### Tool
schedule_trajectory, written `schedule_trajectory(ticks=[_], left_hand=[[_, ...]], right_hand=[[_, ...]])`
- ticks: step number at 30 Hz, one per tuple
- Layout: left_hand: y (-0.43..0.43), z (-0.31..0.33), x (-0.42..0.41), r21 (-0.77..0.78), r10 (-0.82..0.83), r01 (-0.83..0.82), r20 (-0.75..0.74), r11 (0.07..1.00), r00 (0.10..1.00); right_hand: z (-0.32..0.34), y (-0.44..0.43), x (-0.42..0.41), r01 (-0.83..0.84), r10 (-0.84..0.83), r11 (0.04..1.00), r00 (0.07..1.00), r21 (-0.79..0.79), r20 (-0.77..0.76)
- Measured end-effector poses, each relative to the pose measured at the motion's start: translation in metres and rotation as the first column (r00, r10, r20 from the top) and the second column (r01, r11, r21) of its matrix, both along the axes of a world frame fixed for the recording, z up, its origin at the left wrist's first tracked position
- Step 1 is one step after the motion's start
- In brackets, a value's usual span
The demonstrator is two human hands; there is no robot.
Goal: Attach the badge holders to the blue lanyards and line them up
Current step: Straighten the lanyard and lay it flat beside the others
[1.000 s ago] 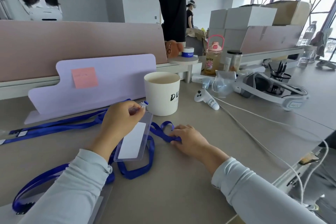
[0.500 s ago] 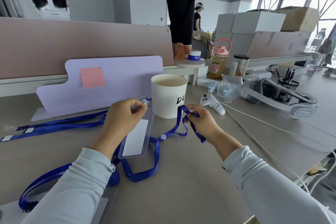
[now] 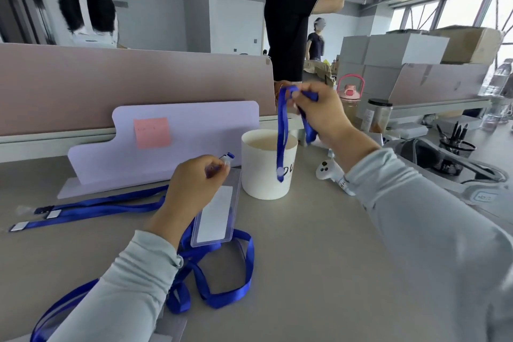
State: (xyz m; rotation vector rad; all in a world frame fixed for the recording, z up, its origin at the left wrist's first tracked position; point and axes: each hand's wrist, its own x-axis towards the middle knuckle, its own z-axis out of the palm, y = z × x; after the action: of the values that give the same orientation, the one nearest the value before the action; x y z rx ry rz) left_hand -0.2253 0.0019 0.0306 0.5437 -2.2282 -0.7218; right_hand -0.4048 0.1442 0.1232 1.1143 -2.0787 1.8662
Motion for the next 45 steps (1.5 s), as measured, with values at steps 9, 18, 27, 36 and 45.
schedule_trajectory(ticks=[9, 18, 27, 36, 45], left_hand=[[-0.018, -0.009, -0.005, 0.007, 0.036, -0.036, -0.089, 0.999, 0.995], [-0.025, -0.011, -0.003, 0.02, 0.047, -0.045, -0.128, 0.999, 0.991], [-0.029, -0.015, -0.005, 0.007, 0.015, -0.014, -0.137, 1.0, 0.99], [-0.027, -0.015, -0.006, 0.032, 0.006, -0.003, -0.114, 0.999, 0.994], [-0.025, 0.0, 0.001, 0.133, -0.053, 0.055, -0.019, 0.99, 0.998]], right_hand=[[0.041, -0.054, -0.021, 0.081, -0.094, 0.99, 0.99, -0.117, -0.108], [-0.01, -0.081, -0.034, 0.12, -0.101, 0.982, 0.986, 0.148, -0.129], [-0.043, -0.082, -0.043, 0.135, -0.107, 0.956, 0.987, 0.26, -0.119], [-0.056, -0.078, -0.044, 0.099, -0.099, 0.924, 0.995, 0.369, -0.019], [-0.051, -0.064, -0.028, 0.22, -0.151, 0.767, 0.975, 0.603, -0.164]])
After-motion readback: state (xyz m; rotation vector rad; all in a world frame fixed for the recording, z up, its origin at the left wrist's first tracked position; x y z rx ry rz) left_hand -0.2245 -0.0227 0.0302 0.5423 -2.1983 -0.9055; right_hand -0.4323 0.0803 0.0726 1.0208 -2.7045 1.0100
